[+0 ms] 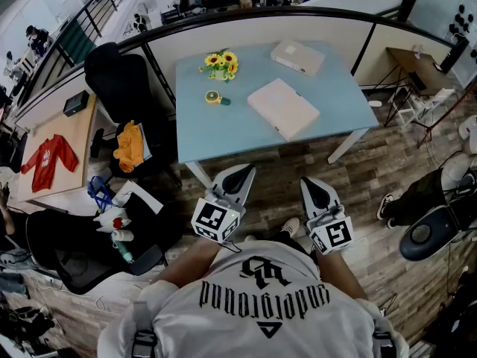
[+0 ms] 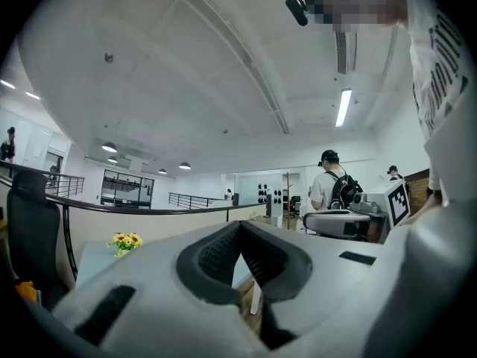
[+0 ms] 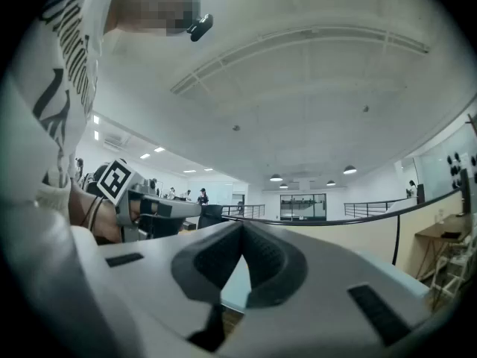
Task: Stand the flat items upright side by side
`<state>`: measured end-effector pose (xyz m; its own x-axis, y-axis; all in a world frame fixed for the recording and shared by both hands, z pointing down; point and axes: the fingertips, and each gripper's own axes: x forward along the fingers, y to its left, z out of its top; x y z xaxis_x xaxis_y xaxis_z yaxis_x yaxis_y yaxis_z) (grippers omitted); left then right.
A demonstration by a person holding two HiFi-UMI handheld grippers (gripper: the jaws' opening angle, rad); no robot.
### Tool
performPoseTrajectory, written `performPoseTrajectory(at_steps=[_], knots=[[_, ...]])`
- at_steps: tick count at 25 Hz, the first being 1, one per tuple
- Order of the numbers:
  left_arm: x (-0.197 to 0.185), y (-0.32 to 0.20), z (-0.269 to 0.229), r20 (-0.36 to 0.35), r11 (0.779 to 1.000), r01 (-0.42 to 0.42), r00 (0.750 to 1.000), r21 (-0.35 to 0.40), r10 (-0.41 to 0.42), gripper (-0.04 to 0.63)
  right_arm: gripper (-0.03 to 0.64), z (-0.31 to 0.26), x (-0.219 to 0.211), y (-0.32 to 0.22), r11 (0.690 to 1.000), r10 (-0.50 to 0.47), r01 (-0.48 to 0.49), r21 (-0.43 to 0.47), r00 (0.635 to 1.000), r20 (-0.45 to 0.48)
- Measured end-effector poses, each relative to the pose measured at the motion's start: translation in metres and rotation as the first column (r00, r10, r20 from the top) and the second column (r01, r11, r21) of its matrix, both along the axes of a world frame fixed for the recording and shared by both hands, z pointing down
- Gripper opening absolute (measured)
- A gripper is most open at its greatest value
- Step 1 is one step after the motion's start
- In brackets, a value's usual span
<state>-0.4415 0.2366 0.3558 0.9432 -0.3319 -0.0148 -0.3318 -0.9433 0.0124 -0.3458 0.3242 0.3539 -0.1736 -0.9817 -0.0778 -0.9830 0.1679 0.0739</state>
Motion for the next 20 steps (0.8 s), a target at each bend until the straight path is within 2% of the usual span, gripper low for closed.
performPoseTrajectory(at_steps=[20], knots=[[0.015,-0.008,0.008,-0.001,1.0,0.009,1.0,-0.016,-0.009,0.008,0.005,0.001,0.018,-0.01,1.0,-0.019,0.019,0.002,1.0,0.013]])
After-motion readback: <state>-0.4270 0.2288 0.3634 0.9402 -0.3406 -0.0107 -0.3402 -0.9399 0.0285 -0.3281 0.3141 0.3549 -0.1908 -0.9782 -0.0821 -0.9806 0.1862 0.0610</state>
